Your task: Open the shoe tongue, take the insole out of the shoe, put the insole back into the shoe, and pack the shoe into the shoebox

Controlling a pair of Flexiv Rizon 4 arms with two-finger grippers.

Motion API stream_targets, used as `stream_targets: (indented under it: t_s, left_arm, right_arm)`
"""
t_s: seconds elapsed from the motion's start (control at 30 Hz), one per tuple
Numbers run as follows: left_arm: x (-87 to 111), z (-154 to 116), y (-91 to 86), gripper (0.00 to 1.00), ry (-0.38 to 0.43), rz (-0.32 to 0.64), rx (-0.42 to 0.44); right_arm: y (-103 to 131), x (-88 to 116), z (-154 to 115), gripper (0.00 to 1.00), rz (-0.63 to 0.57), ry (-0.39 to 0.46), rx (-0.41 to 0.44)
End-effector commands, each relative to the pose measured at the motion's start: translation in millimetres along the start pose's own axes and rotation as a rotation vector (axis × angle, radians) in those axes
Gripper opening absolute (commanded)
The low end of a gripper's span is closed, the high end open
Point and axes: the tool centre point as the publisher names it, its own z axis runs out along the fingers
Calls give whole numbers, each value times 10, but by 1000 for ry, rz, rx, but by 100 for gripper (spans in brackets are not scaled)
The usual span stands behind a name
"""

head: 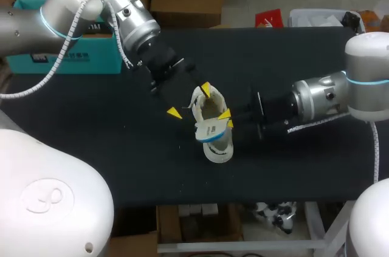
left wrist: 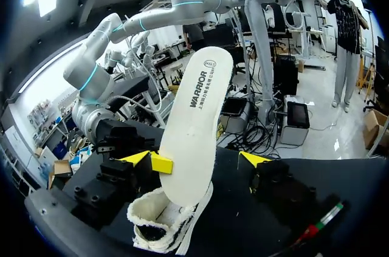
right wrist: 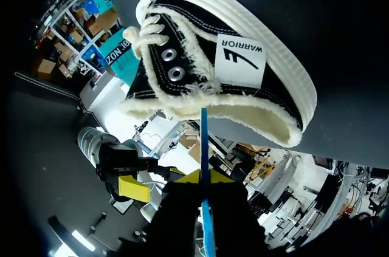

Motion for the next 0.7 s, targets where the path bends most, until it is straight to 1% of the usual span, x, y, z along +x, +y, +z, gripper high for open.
stream_targets:
  t_s: [0.03, 0.13, 0.17, 0.2, 0.23, 0.3, 0.37, 0.47, 0.7]
  left_arm:
    - [-22, -220, 136, 100, 41, -43, 34]
    - [-34, -350, 195, 100, 65, -71, 53]
    - [-39, -394, 209, 100, 81, -75, 59]
    - [-47, -435, 224, 100, 119, -82, 69]
    - [-51, -474, 240, 100, 125, -84, 58]
    - [-57, -533, 270, 100, 162, -89, 46]
    - [-70, -614, 310, 100, 171, -94, 31]
    - [-86, -683, 337, 100, 165, -94, 13]
    - [-106, -740, 378, 100, 145, -107, -17]
  right_arm:
    - [-9, -63, -4, 0, 6, 7, 5]
    - [-18, -76, -6, 0, 4, 3, 5]
    - [-19, -78, -7, 0, 0, 1, 6]
    - [-21, -80, -8, 0, -3, 1, 7]
    - [-21, -81, -9, 0, -4, 1, 8]
    - [-22, -87, -10, 0, -7, 1, 10]
    - [-19, -103, -14, 0, -9, 7, 15]
    - [-14, -113, -26, 0, -12, 12, 14]
    - [2, -136, -32, 0, -11, 18, 18]
